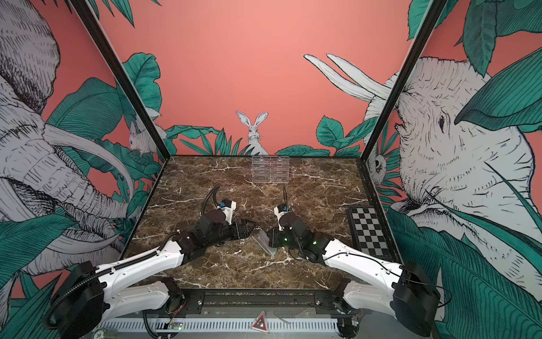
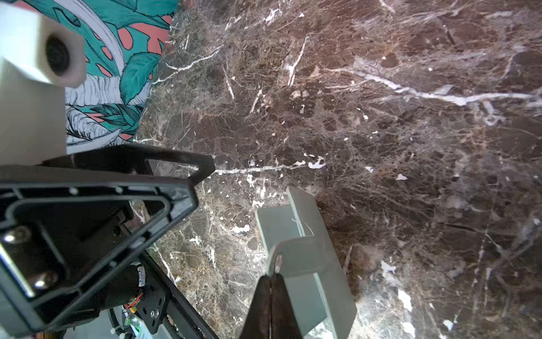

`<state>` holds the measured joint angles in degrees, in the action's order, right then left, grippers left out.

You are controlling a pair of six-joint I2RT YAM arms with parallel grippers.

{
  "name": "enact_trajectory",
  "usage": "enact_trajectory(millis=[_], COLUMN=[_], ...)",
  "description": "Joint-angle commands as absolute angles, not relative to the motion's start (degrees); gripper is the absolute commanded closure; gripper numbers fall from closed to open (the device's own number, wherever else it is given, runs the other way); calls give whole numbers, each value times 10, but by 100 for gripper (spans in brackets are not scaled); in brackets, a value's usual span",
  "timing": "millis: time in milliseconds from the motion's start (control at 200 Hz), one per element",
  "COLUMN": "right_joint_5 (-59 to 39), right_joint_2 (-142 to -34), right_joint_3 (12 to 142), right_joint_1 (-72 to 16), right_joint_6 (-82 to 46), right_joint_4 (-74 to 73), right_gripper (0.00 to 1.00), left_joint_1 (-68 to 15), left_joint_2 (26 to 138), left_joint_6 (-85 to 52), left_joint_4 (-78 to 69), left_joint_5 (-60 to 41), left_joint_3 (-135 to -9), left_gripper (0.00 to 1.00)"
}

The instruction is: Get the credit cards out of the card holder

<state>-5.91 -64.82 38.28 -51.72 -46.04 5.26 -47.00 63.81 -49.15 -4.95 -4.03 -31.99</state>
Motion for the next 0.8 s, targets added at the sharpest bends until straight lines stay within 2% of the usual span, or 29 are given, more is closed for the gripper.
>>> enact_trajectory(millis=[0,495,795], right_joint_5=[-55,-34,-31], right_joint_2=[-645,-619,-639], right_joint_3=[374,335,298], right_joint_1=[-521,-442,-401], right_joint_6=[-478,-504,-519], right_joint_4=[16,92,110], right_gripper=[100,100,100], left_joint_1=[-464,-464,-474], left_joint_2=[619,627,642], left_joint_6=[-503,-502,-542], left_joint_4=[-46,-69,-125], left_joint_5=[-22,-75,-123], left_joint_3=[-302,-292,-236], left_gripper=[13,14,17])
